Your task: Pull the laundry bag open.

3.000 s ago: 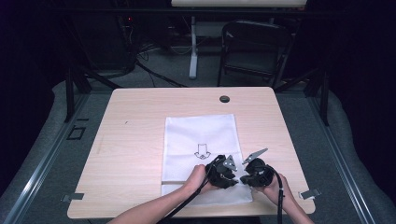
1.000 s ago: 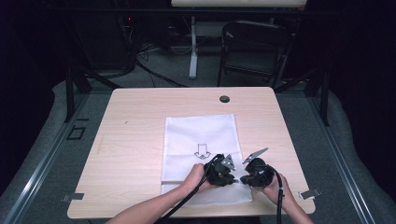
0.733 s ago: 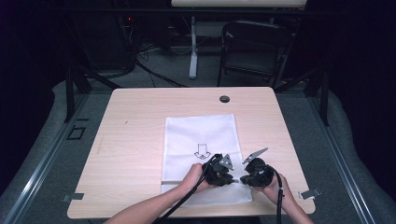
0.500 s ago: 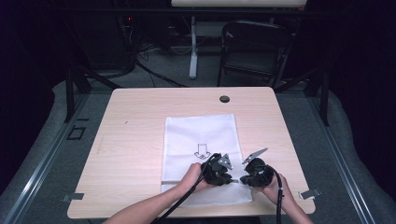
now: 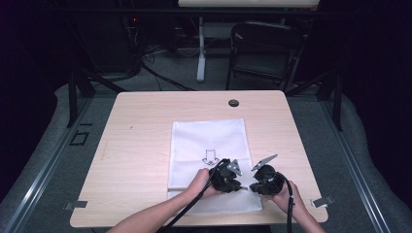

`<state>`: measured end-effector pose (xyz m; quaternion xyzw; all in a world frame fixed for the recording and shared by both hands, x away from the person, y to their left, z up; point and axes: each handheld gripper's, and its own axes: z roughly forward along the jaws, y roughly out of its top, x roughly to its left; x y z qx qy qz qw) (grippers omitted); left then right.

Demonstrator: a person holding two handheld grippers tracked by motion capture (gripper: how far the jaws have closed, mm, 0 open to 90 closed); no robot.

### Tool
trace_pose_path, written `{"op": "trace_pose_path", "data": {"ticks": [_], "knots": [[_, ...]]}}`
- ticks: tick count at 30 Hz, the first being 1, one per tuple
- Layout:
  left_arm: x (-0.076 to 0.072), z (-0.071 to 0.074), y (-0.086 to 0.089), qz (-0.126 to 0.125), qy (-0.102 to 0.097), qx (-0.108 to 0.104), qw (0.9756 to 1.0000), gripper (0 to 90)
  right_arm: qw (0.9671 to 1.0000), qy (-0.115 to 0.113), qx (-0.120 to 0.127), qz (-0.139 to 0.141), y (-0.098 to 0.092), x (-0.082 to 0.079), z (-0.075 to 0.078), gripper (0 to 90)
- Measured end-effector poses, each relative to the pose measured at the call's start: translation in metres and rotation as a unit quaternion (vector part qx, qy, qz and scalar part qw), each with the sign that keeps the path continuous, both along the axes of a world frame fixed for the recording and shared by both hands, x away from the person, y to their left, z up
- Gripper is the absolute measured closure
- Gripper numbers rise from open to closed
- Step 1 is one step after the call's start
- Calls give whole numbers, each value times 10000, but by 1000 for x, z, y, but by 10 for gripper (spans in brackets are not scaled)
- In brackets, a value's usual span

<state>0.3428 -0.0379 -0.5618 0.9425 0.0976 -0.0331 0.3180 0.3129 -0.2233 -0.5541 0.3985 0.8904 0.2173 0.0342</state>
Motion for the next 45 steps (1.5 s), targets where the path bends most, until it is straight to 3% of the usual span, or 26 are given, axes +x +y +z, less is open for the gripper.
{"op": "trace_pose_path", "data": {"ticks": [10, 15, 24, 32, 45], "knots": [[-1, 1, 1, -32, -25, 69, 10000, 820, 10000, 47, 15, 28, 1, -1, 0, 900], [0, 1, 8, -46, 42, 35, 10000, 820, 9999, 92, 36, -45, 0, 0, 0, 900], [0, 2, 17, -35, -23, 48, 10000, 819, 9999, 95, 29, -15, -1, 0, 0, 900], [6, 3, 34, 148, 52, 43, 9999, 819, 9999, 105, 16, 15, 0, 0, 0, 900], [3, 3, 35, 114, 86, 78, 9999, 819, 9999, 109, -78, 76, 1, 1, 1, 900]]}}
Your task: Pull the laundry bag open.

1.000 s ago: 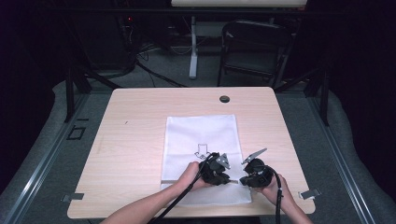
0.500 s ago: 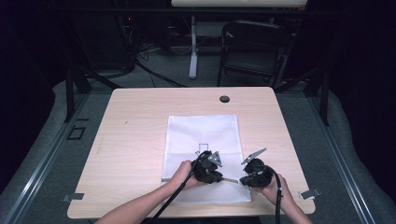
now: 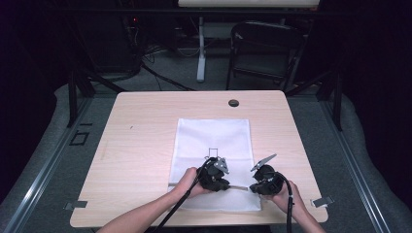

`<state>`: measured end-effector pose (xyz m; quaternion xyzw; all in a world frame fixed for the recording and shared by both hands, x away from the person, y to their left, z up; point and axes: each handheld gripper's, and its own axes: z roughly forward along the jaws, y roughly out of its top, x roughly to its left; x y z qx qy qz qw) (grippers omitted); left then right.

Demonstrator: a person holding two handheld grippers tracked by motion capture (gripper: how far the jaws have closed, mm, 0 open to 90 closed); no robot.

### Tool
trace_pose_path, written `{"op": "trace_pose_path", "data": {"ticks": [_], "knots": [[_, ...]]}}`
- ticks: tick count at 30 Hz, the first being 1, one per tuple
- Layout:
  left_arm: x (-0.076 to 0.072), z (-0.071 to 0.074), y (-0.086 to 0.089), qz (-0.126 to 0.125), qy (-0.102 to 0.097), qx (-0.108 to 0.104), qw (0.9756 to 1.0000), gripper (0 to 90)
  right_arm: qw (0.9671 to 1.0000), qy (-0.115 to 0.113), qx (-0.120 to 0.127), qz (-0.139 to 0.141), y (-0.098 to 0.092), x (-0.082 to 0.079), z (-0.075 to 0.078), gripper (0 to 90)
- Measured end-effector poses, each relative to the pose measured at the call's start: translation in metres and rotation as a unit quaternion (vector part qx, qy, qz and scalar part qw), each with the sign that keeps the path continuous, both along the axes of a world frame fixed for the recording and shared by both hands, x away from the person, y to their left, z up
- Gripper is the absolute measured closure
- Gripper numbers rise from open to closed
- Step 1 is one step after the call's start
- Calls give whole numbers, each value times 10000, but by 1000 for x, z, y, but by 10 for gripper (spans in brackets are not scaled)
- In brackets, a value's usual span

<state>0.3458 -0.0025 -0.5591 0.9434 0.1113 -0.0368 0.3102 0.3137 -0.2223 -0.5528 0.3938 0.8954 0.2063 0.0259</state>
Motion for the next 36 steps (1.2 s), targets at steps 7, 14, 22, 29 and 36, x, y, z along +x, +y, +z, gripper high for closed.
{"op": "trace_pose_path", "data": {"ticks": [7, 14, 22, 29, 36], "knots": [[-2, 1, 1, -9, -22, 33, 10000, 819, 10000, 11, 3, 32, -1, 0, 0, 900], [-3, 0, 3, -7, 18, -12, 10000, 819, 10000, -6, -15, 56, -1, 0, 0, 900], [-3, 0, 11, -7, 56, 55, 10000, 819, 10000, -32, 64, 5, -2, -1, -1, 900], [-4, -1, 17, 66, 82, 33, 9999, 819, 10000, -46, 9, 73, -2, 0, 0, 900], [-5, 1, 21, 81, 71, 86, 9999, 819, 9999, -56, -31, 160, -3, 0, 0, 900]]}}
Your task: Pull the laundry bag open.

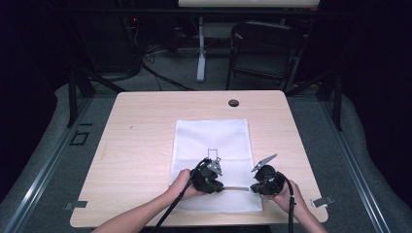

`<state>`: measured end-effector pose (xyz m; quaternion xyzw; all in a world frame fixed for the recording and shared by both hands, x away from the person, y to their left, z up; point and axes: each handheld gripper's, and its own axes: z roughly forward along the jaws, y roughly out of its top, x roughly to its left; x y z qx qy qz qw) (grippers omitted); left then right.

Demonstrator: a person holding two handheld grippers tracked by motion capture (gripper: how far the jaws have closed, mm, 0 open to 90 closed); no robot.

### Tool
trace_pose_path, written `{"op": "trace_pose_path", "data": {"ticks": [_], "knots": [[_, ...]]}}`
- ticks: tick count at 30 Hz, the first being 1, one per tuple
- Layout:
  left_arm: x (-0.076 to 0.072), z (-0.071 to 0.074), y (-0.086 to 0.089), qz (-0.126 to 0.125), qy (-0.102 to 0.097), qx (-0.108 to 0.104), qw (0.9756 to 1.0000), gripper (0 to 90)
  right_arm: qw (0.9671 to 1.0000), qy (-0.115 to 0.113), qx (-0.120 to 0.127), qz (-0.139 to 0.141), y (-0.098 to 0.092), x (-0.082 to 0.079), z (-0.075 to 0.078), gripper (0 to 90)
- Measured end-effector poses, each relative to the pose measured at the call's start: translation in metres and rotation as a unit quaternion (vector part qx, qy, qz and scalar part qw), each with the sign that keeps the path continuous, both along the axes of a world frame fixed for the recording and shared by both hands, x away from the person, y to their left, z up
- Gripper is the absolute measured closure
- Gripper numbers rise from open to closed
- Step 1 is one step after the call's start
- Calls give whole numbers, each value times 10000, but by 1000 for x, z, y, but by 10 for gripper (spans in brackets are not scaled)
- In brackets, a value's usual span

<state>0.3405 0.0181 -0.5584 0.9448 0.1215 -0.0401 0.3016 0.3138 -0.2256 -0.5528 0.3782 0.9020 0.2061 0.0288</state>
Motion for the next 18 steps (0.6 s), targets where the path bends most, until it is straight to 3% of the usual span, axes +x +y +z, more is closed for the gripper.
{"op": "trace_pose_path", "data": {"ticks": [3, 18], "knots": [[1, -1, 3, 29, 57, -53, 10000, 818, 10000, -11, 41, -37, -1, 0, -1, 900], [-2, 1, 11, 57, -18, -4, 10000, 818, 10000, -5, 13, -50, -1, 0, 0, 900]]}}
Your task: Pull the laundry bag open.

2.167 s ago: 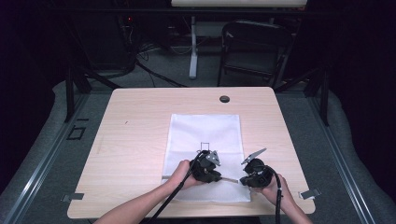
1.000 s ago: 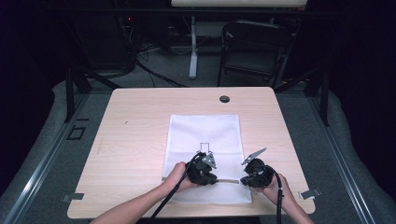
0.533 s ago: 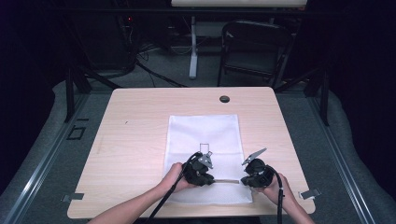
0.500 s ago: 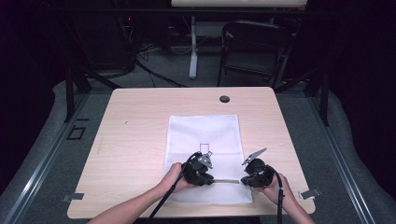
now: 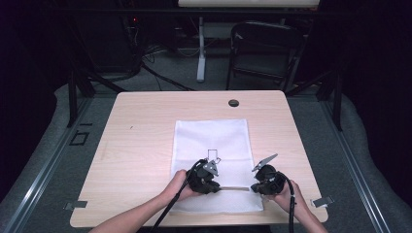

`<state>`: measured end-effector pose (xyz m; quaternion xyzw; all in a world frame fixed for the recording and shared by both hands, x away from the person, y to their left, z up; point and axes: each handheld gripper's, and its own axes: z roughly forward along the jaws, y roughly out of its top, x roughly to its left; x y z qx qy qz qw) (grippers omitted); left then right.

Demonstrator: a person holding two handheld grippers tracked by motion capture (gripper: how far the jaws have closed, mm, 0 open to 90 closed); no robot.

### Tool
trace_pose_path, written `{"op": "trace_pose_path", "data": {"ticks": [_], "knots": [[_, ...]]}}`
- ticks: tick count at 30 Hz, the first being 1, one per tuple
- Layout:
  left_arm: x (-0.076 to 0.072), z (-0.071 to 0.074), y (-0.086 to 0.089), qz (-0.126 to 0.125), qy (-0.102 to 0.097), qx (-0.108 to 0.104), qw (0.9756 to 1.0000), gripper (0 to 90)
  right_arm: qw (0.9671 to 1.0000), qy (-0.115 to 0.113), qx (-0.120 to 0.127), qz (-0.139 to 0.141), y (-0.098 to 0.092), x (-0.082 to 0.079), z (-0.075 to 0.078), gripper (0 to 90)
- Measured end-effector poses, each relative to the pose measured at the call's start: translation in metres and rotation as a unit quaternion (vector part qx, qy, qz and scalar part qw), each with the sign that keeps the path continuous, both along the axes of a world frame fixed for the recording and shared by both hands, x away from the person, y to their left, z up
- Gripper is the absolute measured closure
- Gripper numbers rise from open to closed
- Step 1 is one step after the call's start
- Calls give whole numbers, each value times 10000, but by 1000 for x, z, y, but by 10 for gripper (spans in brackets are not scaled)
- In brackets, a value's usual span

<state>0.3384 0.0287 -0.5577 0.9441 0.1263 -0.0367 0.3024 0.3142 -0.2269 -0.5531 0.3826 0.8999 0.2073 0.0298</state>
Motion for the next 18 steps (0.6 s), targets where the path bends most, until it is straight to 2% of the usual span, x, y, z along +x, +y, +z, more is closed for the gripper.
{"op": "trace_pose_path", "data": {"ticks": [3, 4, 6, 9, 10, 18], "knots": [[1, 0, 3, -1, 47, -14, 10000, 817, 10000, 12, -15, 27, 0, 0, 0, 900], [0, 0, 4, 27, 14, -6, 10000, 817, 10000, 2, 65, 8, 0, 0, -1, 900], [0, 0, 5, 17, -18, 67, 10000, 817, 10000, 7, 60, 8, 0, 0, 0, 900], [0, -1, 8, 52, 3, 39, 10000, 816, 10000, 3, 56, 1, -1, 0, 0, 900], [0, 0, 10, 36, 12, 42, 10000, 816, 10000, 28, -12, 1, -1, 0, 0, 900], [-1, 0, 17, 95, 13, 63, 9999, 815, 10000, 51, 10, -15, -1, 0, 0, 900]]}}
